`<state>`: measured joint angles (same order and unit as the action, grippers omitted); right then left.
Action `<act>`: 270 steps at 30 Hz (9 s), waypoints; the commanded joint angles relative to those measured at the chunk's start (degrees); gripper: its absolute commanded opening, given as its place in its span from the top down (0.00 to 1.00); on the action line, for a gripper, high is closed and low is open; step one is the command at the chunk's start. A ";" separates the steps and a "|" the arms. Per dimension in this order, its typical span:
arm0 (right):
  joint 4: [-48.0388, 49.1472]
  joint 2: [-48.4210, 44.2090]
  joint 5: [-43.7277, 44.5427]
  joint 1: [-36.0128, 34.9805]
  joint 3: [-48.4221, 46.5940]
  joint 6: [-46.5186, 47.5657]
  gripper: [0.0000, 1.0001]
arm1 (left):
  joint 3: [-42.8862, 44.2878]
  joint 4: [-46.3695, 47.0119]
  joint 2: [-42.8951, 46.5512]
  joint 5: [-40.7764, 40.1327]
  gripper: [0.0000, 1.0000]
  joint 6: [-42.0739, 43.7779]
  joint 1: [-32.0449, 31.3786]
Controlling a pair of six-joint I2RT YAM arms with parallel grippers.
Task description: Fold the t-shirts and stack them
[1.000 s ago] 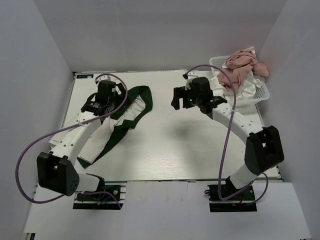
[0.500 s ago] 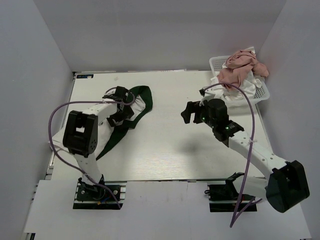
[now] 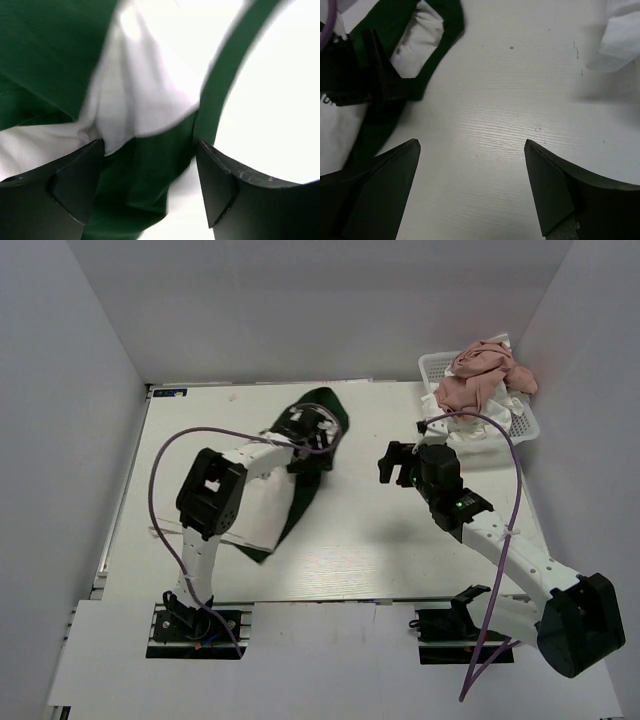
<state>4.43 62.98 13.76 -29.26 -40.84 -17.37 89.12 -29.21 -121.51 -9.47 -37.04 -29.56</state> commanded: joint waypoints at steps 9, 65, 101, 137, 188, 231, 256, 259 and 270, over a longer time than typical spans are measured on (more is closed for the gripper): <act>-2.66 -7.25 9.88 1.04 2.95 -5.13 0.10 | -18.26 0.30 14.61 7.56 0.16 4.34 -20.09; -11.20 27.50 29.11 -19.26 -17.17 -8.12 1.00 | -43.34 -26.42 67.90 -5.02 1.00 -24.49 -19.57; -18.32 -9.19 16.21 -16.80 -83.62 29.40 1.00 | 26.01 -18.60 72.47 -0.98 1.00 11.90 -19.04; 1.35 73.67 4.89 9.04 -92.23 18.69 0.59 | 31.42 -9.62 -5.98 -12.26 0.00 2.06 21.20; -30.17 5.84 -0.85 -11.96 6.13 -16.12 1.00 | -51.50 5.92 40.56 7.01 1.00 -8.84 32.99; -24.73 44.76 -9.19 0.87 -41.86 -0.39 0.38 | -36.48 7.33 25.54 7.81 1.00 -4.89 34.57; -24.99 46.48 -12.27 1.57 -45.05 -1.44 1.00 | -35.33 5.66 27.20 6.75 1.00 -4.36 34.57; -22.72 41.98 -9.28 2.01 -39.44 -2.15 1.00 | -35.94 4.87 30.10 7.28 1.00 -4.36 34.57; -24.36 17.28 -6.22 2.19 -19.64 -5.31 1.00 | -41.22 2.06 41.52 7.99 1.00 -4.36 33.52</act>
<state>-17.02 84.64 4.89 -27.11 -63.18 -20.93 48.36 -24.84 -83.66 -1.48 -41.87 4.27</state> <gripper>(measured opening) 0.010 0.021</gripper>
